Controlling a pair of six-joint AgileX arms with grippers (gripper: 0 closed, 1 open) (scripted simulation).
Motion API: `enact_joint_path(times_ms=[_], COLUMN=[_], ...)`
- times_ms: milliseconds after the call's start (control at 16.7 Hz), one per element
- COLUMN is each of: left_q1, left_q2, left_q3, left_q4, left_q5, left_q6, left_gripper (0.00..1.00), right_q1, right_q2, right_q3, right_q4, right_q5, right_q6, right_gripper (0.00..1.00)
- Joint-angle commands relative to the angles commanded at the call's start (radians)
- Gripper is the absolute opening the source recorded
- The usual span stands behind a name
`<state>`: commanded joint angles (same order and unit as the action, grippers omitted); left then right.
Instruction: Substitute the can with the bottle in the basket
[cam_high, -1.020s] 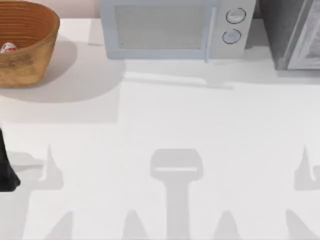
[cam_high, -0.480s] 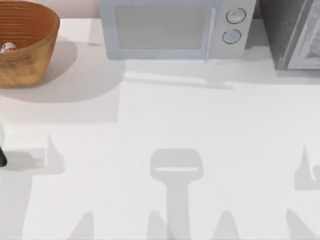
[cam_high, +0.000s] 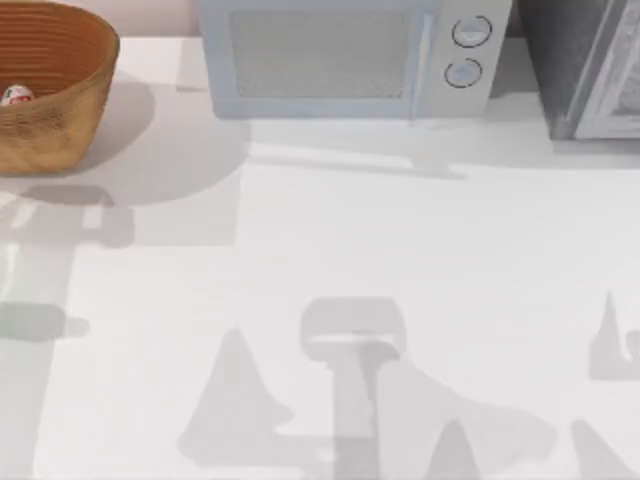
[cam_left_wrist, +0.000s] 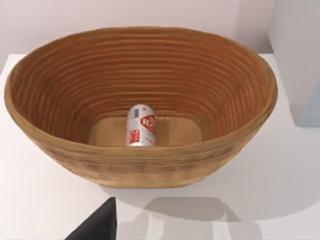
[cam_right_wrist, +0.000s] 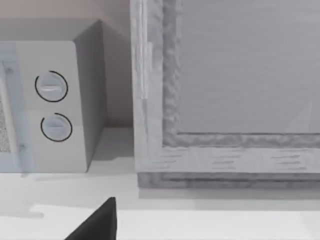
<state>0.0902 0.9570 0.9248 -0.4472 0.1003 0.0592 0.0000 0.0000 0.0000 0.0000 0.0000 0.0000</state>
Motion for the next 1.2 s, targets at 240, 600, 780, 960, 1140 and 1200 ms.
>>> enact_joint_path(times_ms=[240, 600, 780, 960, 1140, 1200], left_q1=[0.033, 0.076, 0.093, 0.106, 0.113, 0.115], left_q2=[0.42, 1.015, 1.262, 1.45, 1.562, 1.58], left_q3=[0.393, 0.955, 1.188, 1.364, 1.47, 1.486], left_q4=[-0.2, -0.484, -0.602, -0.69, -0.744, -0.752], left_q5=[0.051, 0.125, 0.156, 0.179, 0.193, 0.196], left_q6=[0.026, 0.065, 0.083, 0.096, 0.104, 0.106], left_gripper=[1.0, 1.0, 1.0, 1.0, 1.0, 1.0], right_q1=[0.0, 0.0, 0.0, 0.0, 0.0, 0.0], right_q2=[0.0, 0.0, 0.0, 0.0, 0.0, 0.0], right_q3=[0.0, 0.0, 0.0, 0.0, 0.0, 0.0], right_q4=[0.0, 0.0, 0.0, 0.0, 0.0, 0.0], right_q5=[0.0, 0.0, 0.0, 0.0, 0.0, 0.0], right_q6=[0.0, 0.0, 0.0, 0.0, 0.0, 0.0], right_gripper=[1.0, 1.0, 1.0, 1.0, 1.0, 1.0])
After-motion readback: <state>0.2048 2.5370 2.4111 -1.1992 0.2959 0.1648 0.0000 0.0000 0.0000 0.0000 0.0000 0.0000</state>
